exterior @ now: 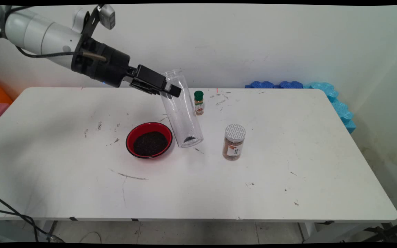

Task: Pour the black seasoning powder in the red bowl

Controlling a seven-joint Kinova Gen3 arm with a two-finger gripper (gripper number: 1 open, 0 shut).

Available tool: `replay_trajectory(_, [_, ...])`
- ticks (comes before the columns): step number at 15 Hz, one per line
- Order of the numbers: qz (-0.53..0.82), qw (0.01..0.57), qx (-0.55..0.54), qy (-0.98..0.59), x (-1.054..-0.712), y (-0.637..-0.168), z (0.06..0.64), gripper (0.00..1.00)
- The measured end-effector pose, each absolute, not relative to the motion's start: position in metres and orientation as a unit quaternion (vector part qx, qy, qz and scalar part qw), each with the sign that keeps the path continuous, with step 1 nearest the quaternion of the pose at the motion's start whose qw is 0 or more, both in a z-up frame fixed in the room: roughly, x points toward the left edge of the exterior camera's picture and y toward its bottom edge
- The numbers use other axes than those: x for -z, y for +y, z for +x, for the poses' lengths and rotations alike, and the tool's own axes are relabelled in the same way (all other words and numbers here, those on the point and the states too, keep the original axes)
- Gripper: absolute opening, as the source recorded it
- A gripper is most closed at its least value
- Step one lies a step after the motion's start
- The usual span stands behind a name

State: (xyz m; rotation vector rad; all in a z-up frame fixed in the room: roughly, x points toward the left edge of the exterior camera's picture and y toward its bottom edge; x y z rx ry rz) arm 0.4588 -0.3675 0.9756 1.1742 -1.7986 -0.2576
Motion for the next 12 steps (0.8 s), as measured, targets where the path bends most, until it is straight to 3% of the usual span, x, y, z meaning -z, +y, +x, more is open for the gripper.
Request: replay_trajectory(12, [0.364, 0.464, 0.009, -0.808, -0.9747, -0.3716, 0.4554, 0.00])
